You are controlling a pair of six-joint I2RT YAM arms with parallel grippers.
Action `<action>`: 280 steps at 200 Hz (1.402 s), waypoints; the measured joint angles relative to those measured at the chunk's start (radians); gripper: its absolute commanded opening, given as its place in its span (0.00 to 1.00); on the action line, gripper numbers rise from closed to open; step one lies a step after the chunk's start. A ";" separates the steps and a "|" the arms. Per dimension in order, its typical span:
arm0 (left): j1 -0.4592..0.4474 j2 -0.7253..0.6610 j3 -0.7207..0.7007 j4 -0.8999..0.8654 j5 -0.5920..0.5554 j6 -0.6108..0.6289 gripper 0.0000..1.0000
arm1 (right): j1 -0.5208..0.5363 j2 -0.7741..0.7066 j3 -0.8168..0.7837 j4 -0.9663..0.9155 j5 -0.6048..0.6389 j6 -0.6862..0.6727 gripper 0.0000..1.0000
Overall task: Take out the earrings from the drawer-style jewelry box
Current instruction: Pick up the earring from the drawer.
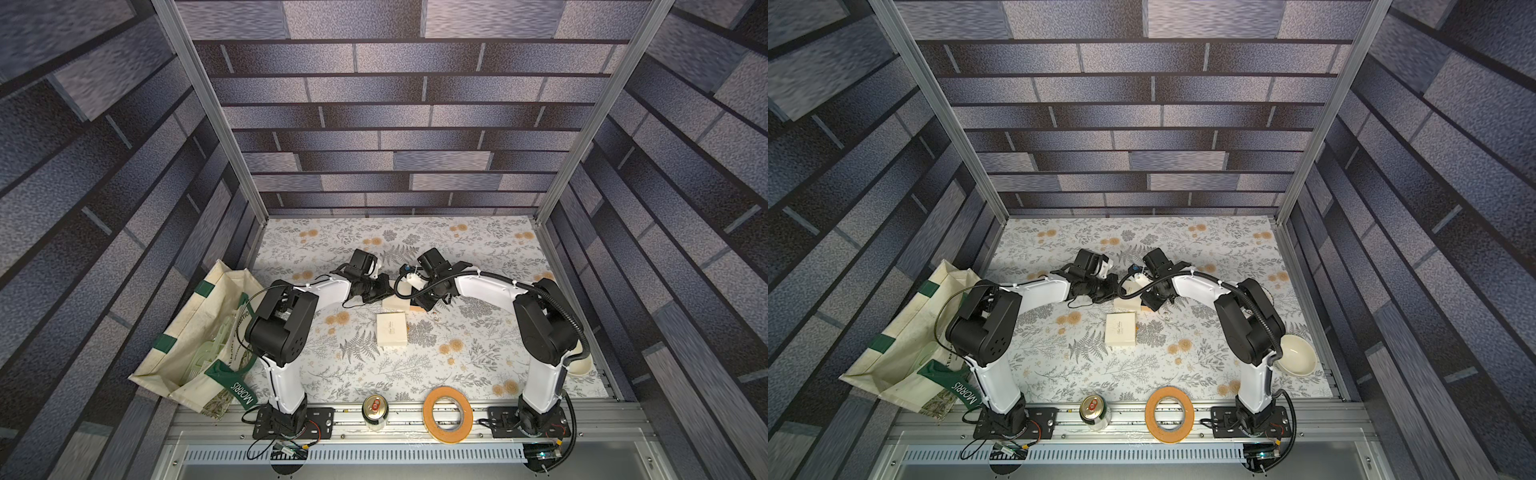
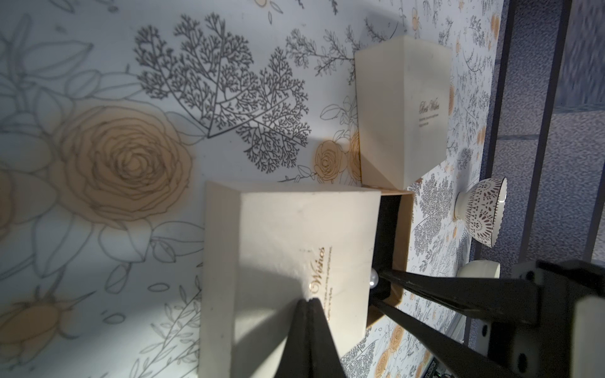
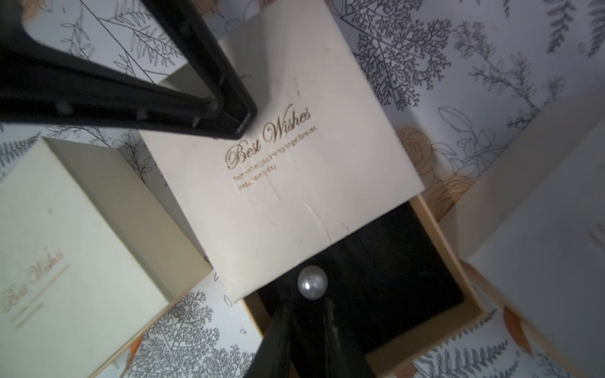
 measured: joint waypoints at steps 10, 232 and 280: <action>0.000 0.000 0.000 0.000 0.000 0.000 0.00 | 0.001 0.002 0.002 0.001 0.000 0.000 0.21; 0.000 0.011 0.013 -0.004 0.011 0.000 0.00 | 0.005 0.050 0.020 0.048 0.018 0.003 0.17; 0.000 0.011 0.013 -0.004 0.011 0.003 0.00 | 0.005 0.052 0.020 0.053 0.018 0.008 0.09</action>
